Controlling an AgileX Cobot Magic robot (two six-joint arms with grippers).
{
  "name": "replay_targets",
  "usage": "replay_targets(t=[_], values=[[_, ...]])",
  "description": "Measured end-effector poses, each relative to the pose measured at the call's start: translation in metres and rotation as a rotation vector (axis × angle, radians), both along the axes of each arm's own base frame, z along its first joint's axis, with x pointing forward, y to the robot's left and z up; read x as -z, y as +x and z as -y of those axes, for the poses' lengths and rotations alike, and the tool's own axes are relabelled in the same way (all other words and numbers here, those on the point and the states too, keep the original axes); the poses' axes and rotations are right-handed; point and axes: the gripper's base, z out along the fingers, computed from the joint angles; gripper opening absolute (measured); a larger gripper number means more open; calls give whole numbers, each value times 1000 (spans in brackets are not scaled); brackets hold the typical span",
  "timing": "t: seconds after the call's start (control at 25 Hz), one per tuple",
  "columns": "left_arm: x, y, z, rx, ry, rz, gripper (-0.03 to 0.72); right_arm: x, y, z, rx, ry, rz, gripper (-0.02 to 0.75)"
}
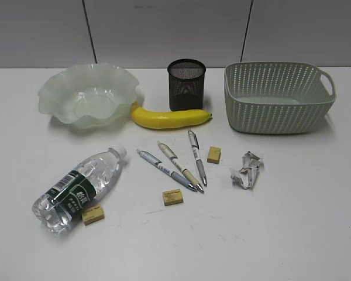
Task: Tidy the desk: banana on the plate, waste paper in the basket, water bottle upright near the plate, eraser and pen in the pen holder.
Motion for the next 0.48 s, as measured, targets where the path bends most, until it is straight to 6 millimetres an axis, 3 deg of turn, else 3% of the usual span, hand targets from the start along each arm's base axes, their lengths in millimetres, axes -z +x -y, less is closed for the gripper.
replay_targets(t=[0.48], values=[[0, 0, 0, 0, 0, 0, 228, 0, 0, 0, 0, 0, 0, 496]])
